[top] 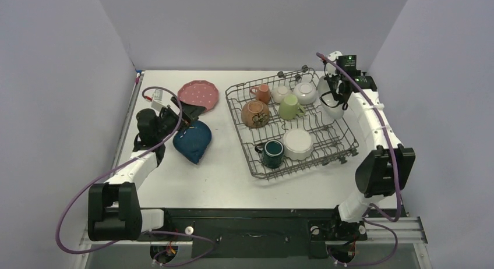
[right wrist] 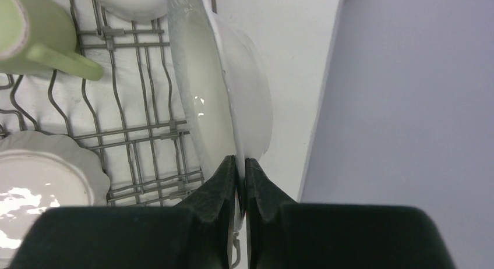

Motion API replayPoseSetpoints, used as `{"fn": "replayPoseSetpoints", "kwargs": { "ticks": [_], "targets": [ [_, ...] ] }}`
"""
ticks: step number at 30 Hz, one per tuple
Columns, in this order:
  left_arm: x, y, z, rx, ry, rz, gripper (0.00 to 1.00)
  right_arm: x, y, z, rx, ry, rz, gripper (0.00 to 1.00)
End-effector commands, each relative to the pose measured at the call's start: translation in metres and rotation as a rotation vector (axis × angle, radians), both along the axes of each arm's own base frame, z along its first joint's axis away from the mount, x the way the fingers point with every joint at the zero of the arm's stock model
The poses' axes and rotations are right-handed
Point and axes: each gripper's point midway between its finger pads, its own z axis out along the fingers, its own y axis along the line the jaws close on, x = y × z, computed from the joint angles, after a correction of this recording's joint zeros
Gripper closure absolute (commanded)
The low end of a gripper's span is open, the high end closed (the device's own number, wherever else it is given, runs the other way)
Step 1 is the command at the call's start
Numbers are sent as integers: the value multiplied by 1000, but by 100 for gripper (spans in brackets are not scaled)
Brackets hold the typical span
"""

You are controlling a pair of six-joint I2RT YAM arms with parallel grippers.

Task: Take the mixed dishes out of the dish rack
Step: Pick up the plate from the dish rack.

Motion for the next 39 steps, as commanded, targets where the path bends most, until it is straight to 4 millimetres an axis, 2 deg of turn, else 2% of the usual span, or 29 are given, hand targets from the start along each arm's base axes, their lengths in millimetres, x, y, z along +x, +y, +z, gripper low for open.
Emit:
{"fn": "replayPoseSetpoints", "kwargs": {
  "ticks": [1,6,7,9,10,11,12,17,19,20,24,33,37,38,39],
  "targets": [
    [-10,-34,25,-6,-112,-98,4,-10,-3,98,27,-290,-23,100],
    [-19,-78,40,-16,-165,-197,4,-33,9,123,111,-356,15,100],
    [-21,-85,42,-21,-171,-209,4,-40,19,127,164,-362,44,100],
    [-30,-112,47,-43,-192,-267,4,-50,33,130,253,-361,89,100],
    [-28,-118,51,-54,-213,-267,4,-57,38,134,286,-370,105,100],
    [-34,-131,53,-73,-214,-293,4,-61,49,129,347,-351,136,100],
    [-30,-135,54,-89,-230,-284,4,-68,59,133,393,-354,172,100],
    [-38,-174,64,-223,-241,-328,4,-90,97,117,619,-263,251,100],
    [-36,-187,57,-263,-213,-336,4,-99,113,114,713,-226,289,100],
    [-34,-189,61,-289,-214,-330,4,-104,124,112,780,-201,306,100],
    [-36,-206,54,-330,-191,-343,4,-111,142,110,911,-171,339,100],
    [-33,-232,34,-306,-151,-354,4,-115,164,100,1112,-74,357,100],
    [-32,-242,33,-314,-152,-367,1,-115,171,101,1178,-66,377,100],
    [-32,-244,33,-317,-156,-372,2,-115,171,102,1190,-66,380,100],
    [-32,-246,36,-323,-165,-378,9,-115,173,102,1207,-63,383,100]
  ]
}}
